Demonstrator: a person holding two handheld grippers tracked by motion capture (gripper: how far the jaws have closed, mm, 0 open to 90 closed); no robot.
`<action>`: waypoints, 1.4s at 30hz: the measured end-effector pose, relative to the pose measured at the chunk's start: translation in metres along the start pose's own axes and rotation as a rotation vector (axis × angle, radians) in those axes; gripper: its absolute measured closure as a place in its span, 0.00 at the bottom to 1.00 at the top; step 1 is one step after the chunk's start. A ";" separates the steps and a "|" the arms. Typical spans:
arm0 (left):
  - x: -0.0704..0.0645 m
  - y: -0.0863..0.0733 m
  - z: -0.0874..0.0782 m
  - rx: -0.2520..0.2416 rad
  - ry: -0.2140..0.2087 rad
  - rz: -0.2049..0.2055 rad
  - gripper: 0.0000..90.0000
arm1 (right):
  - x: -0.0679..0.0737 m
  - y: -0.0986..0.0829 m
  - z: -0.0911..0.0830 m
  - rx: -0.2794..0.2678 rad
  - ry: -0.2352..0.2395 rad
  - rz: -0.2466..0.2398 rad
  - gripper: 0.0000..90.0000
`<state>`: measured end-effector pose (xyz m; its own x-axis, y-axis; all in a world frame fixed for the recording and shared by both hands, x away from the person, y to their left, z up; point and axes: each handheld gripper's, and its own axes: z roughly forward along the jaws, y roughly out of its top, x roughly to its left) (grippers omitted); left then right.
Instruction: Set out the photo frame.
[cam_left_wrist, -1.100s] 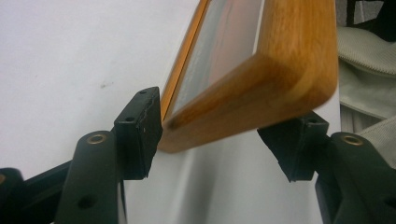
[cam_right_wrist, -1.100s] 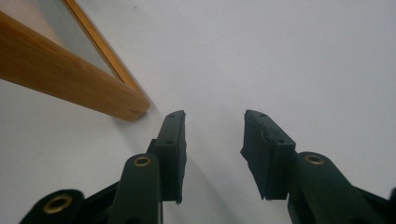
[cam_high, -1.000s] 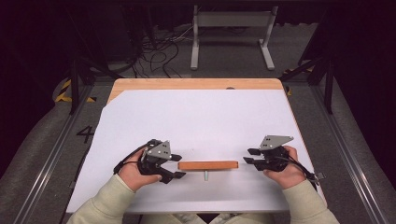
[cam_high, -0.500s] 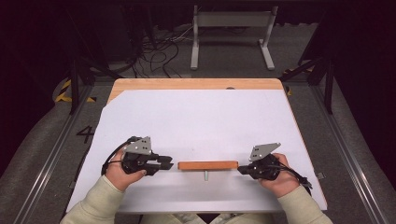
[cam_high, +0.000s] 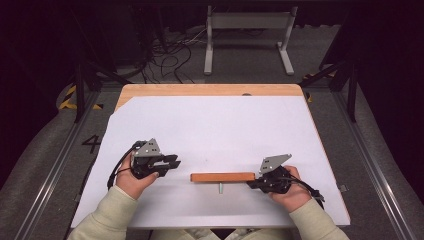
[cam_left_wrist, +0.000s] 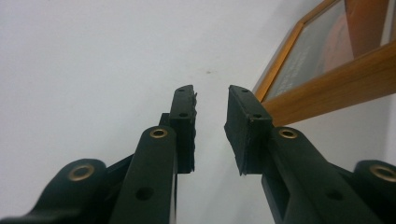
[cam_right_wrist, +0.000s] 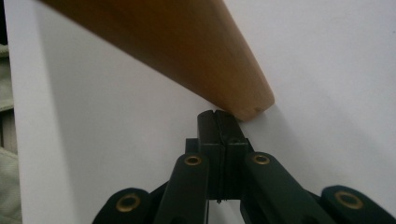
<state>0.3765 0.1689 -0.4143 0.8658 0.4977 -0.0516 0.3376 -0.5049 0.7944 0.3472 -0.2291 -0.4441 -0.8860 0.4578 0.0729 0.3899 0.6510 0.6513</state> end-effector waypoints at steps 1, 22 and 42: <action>0.000 0.000 0.002 0.000 0.002 0.000 0.80 | 0.000 0.000 0.001 0.002 0.002 0.006 1.00; -0.005 -0.007 0.023 0.067 -0.020 0.033 0.80 | -0.035 0.012 0.011 -0.047 -0.057 0.106 1.00; -0.008 -0.011 0.028 0.128 -0.086 0.029 0.92 | -0.052 0.054 0.036 -0.146 -0.061 0.114 1.00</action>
<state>0.3766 0.1508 -0.4391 0.9025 0.4221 -0.0853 0.3511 -0.6066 0.7133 0.4230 -0.1956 -0.4402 -0.8194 0.5626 0.1096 0.4429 0.5002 0.7441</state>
